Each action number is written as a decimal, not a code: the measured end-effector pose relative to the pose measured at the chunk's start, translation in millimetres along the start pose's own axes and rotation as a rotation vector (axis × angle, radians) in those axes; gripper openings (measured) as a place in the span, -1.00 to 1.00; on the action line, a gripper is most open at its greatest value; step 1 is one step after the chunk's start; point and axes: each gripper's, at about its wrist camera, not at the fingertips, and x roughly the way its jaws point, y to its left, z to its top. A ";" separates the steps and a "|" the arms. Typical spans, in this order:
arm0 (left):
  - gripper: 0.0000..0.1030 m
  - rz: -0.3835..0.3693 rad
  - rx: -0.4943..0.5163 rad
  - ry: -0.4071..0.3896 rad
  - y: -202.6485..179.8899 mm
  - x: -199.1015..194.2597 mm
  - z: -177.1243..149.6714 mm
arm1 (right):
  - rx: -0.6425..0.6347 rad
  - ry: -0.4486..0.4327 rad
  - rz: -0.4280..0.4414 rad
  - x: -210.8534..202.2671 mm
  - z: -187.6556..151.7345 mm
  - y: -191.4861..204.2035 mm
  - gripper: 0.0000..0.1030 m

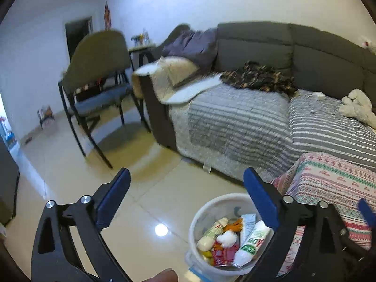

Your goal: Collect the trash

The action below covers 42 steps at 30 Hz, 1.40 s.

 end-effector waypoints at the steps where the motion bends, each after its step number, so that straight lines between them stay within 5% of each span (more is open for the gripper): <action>1: 0.87 0.001 0.009 -0.022 -8.0 -7.2 -0.3 | 0.011 -0.018 -0.030 -5.8 2.9 -8.4 0.81; 13: 0.86 -0.121 0.038 -0.148 -86.6 -76.2 -16.9 | 0.051 -0.121 -0.341 -66.8 11.4 -106.3 0.87; 19: 0.86 -0.210 0.065 -0.133 -126.1 -105.7 -31.7 | 0.105 -0.154 -0.458 -108.7 -5.7 -159.2 0.87; 34: 0.86 -0.448 0.201 -0.068 -198.3 -143.6 -69.0 | 0.150 -0.196 -0.510 -165.7 -35.3 -225.7 0.87; 42: 0.86 -0.462 0.219 -0.045 -219.7 -139.2 -74.6 | 0.181 -0.180 -0.530 -162.9 -37.2 -246.1 0.87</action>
